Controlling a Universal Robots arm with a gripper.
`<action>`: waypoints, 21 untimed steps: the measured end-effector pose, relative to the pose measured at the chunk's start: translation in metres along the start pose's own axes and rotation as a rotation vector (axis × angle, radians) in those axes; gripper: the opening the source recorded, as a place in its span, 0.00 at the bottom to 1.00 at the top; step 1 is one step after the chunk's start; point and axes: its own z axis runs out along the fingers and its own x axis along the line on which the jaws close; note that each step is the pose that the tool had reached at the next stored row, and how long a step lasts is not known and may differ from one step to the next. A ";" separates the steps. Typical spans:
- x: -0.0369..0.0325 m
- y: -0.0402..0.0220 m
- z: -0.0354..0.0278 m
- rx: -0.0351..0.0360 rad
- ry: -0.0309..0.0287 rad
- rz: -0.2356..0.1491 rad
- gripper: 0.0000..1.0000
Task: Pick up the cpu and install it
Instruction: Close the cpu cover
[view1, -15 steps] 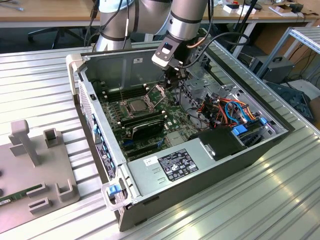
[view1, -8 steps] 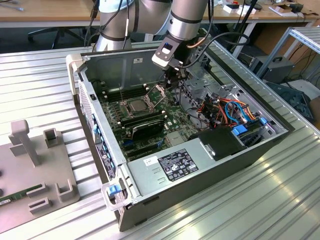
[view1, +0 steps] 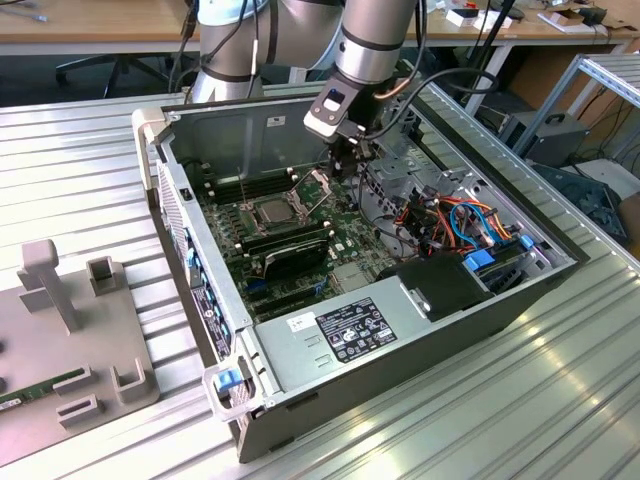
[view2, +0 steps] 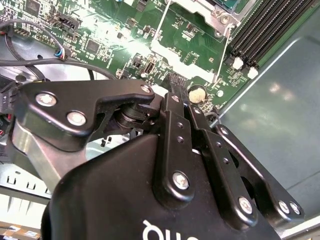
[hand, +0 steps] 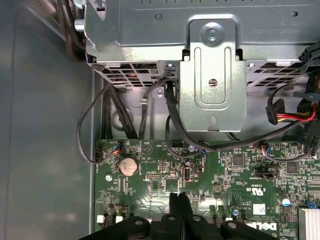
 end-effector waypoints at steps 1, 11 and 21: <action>0.0000 0.0008 0.0008 0.0000 0.0000 0.000 0.11; -0.0002 0.0031 0.0113 0.0000 0.0000 0.000 0.11; -0.0003 0.0029 0.0140 0.0001 0.0000 0.000 0.11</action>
